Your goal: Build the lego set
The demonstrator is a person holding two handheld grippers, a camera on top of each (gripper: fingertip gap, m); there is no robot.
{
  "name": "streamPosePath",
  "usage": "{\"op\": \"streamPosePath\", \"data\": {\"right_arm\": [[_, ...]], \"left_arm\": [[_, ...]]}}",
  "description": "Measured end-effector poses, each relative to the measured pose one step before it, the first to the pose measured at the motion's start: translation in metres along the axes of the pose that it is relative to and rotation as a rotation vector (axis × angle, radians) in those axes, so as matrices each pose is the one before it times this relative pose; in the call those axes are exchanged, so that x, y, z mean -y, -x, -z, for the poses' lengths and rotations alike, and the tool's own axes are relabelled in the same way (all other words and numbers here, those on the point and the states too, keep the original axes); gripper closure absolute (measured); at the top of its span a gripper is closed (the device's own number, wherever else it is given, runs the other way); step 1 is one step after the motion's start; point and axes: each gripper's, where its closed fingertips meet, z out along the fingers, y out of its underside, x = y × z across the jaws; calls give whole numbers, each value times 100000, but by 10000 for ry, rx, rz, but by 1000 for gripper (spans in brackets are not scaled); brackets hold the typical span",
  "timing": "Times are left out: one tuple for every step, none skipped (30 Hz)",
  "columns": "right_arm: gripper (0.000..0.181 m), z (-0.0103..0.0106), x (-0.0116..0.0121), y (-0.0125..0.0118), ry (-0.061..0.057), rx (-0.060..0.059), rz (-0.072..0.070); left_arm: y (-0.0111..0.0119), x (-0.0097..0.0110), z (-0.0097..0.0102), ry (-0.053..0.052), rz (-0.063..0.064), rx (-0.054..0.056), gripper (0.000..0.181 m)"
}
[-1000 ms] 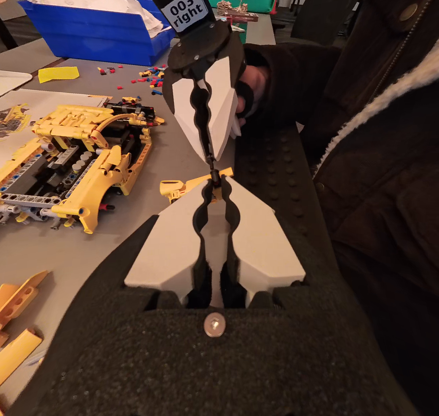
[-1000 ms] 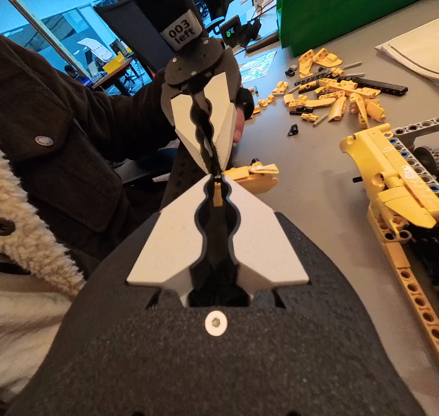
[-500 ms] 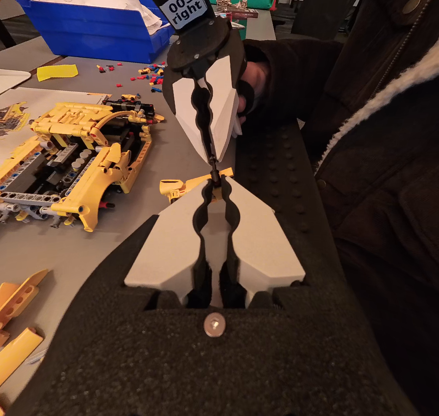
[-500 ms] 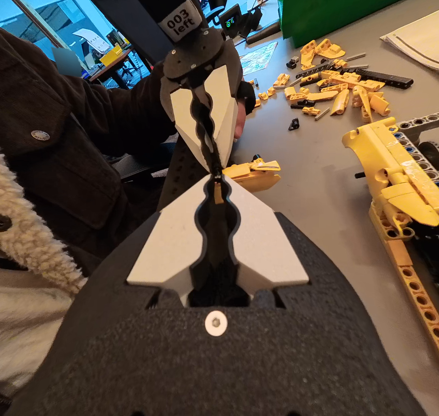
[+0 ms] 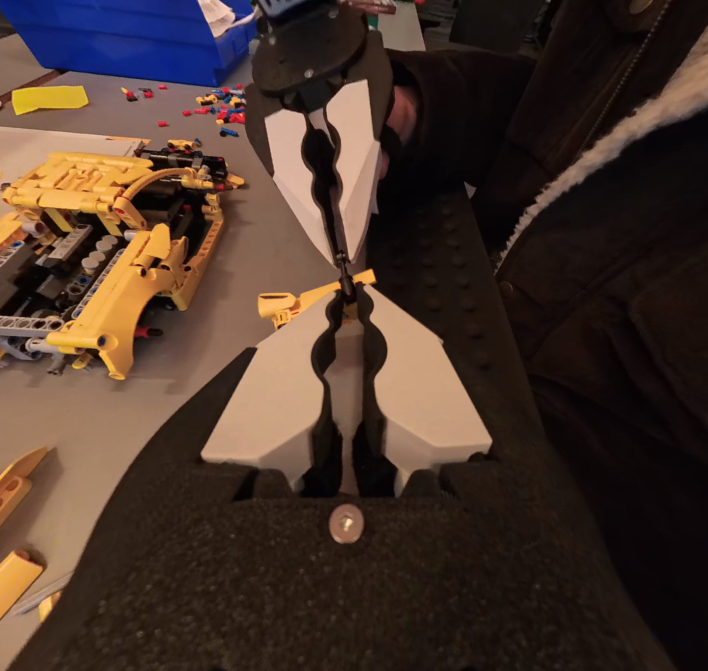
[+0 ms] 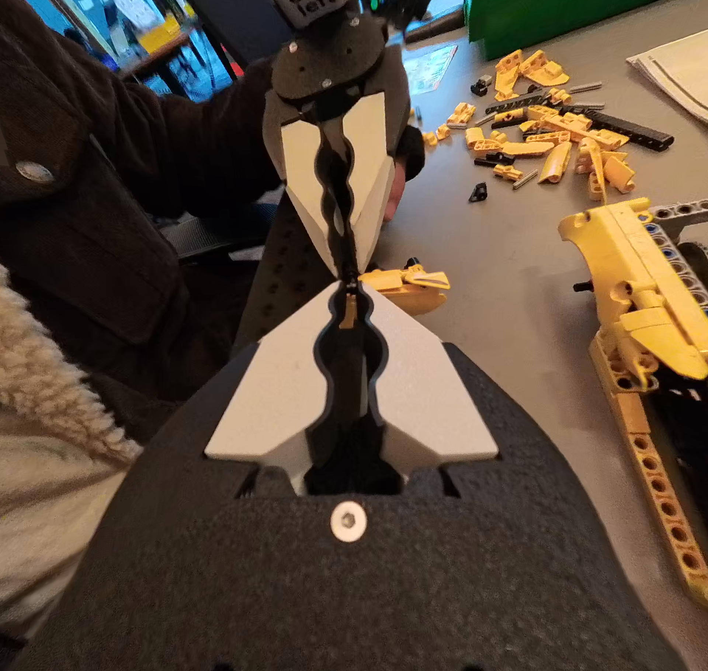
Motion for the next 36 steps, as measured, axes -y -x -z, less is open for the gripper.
{"op": "streamPosePath", "data": {"right_arm": [[177, -125, -440, -88, 362, -163, 289], [177, -128, -444, -10, 349, -53, 163], [177, -57, -227, 32, 193, 46, -6], [177, 34, 66, 7, -37, 80, -111], [177, 69, 106, 9, -102, 80, -111], [177, 57, 153, 74, -132, 121, -139], [177, 7, 33, 52, -59, 134, -186], [177, -12, -97, -51, -3, 85, -173], [177, -41, -149, 12, 47, 99, -142], [177, -54, -130, -21, 62, 37, -85], [177, -51, -87, -90, 41, -30, -13], [177, -25, -29, 31, 7, 40, -39], [177, 7, 79, 2, -58, 25, -47], [177, 1, 0, -52, 7, -35, 17], [177, -33, -43, -6, 31, -17, 16], [177, -51, -71, 9, 35, 19, -14], [177, -15, -49, -19, 17, -4, -11], [177, 25, 75, -9, -52, 2, -7], [177, 17, 76, -24, -51, -22, 7], [177, 63, 109, -33, -79, -16, -6], [177, 2, 27, -25, -29, -5, -33], [177, -12, 7, -13, -23, -26, 30], [177, 25, 107, 32, -88, 15, -19], [177, 55, 144, -3, -123, 37, -91], [177, 95, 200, 76, -162, 119, -111], [177, 31, 176, 157, -143, 141, -85], [177, 17, 199, 31, -154, 23, -23], [177, 26, 71, -9, -82, 7, -5], [177, 6, 4, -92, -30, -20, -53], [177, -8, 5, -12, -19, 7, -11], [177, -7, 29, 23, -26, 0, 9], [178, 26, 174, -15, -114, -21, 28], [177, -15, 65, -5, -25, -40, 64], [177, -8, -23, -50, 27, -54, 46], [177, 28, 59, 2, -33, 18, -20], [177, 7, 0, 13, 2, 1, 1]], "left_arm": [[-45, -380, -202, 238, -81, -10, 175], [-99, -437, -253, 274, -113, -21, 175], [-115, -291, -205, 199, -117, -18, 175], [-27, -26, -65, 26, -59, 15, 175], [27, 111, 41, -77, 19, 1, 175], [2, 160, 88, -120, 37, -25, 175], [-44, 77, 38, -55, 4, -40, 175], [16, -47, -39, 44, -46, 40, 175], [-29, -106, -101, 83, -64, 21, 175], [-69, -120, -81, 81, -34, -23, 175], [38, -102, -52, 66, -13, 22, 175], [-31, -63, -32, 32, -4, -19, 176], [-13, 32, 30, -32, 13, -21, 176], [53, 19, 13, -21, 34, 9, 176], [2, -64, -49, 40, -3, -7, 176], [-46, -87, -62, 56, -23, -27, 176], [-9, -74, -50, 50, -14, 2, 175], [19, 27, -3, -14, -7, 20, 176], [58, 46, 52, -43, 34, 11, 176], [84, 94, 56, -67, 45, 33, 176], [56, 62, 35, -40, 30, 21, 176], [24, 23, 41, -26, 40, -3, 176], [22, 81, 56, -72, 64, -31, 176], [65, 98, 68, -71, 53, 5, 176], [47, 204, 72, -133, 30, 23, 176], [14, 280, 50, -169, 53, -8, 176], [-4, 199, 51, -105, 36, -22, 176], [57, 82, 36, -78, 58, 2, 176], [72, 2, -2, 4, 32, 22, 176], [37, -8, -7, 9, -9, 24, 176], [-12, 16, 17, -10, 4, -5, 176], [65, 138, 89, -87, -6, 55, 176], [41, 95, 74, -75, 43, 5, 176], [39, -16, 1, 12, 45, -12, 176], [33, 33, -11, -18, -21, 30, 176], [-13, 39, -4, -21, 23, -19, 176]]}}
